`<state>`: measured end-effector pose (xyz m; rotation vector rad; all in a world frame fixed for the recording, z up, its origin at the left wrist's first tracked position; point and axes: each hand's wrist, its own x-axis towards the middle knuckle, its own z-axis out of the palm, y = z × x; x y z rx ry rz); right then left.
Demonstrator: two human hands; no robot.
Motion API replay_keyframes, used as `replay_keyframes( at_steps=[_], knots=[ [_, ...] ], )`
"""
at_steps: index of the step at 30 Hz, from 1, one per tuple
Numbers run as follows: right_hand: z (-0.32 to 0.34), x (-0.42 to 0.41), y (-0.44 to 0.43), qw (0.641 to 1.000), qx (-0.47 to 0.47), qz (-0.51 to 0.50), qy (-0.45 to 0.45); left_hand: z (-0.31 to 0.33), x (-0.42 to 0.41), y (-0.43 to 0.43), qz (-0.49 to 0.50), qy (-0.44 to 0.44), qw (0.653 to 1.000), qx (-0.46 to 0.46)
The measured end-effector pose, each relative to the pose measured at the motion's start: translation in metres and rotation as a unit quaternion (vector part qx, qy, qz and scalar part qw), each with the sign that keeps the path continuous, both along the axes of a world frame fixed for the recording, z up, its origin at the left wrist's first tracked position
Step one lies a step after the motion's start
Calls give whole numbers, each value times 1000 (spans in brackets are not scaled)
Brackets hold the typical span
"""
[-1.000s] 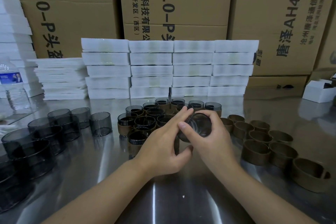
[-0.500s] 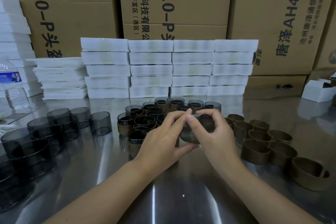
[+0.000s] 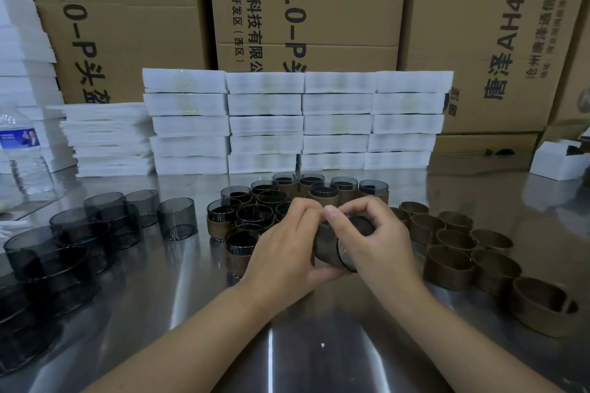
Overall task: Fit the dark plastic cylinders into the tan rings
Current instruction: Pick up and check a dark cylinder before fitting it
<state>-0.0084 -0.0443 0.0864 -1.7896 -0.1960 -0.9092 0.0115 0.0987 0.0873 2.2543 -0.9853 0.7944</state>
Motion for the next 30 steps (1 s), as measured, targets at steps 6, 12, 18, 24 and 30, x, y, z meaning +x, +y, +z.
replay_keyframes(
  at_steps=[6, 12, 18, 24, 30],
  knots=[
    [0, 1, -1, 1000, 14, 18, -5, -4, 3, 0, -30, 7, 999, -19],
    [3, 1, -1, 999, 42, 22, -7, -6, 3, 0, -30, -31, 999, -30],
    [6, 4, -4, 995, 99, 2, -4, -10, 8, 2, -32, -10, 998, -53],
    [6, 7, -6, 994, 104, -13, -8, -13, 10, 4, -34, 29, 996, -72],
    [6, 6, -5, 995, 103, -15, -2, -14, 12, 4, -36, 73, 992, -97]
  ],
)
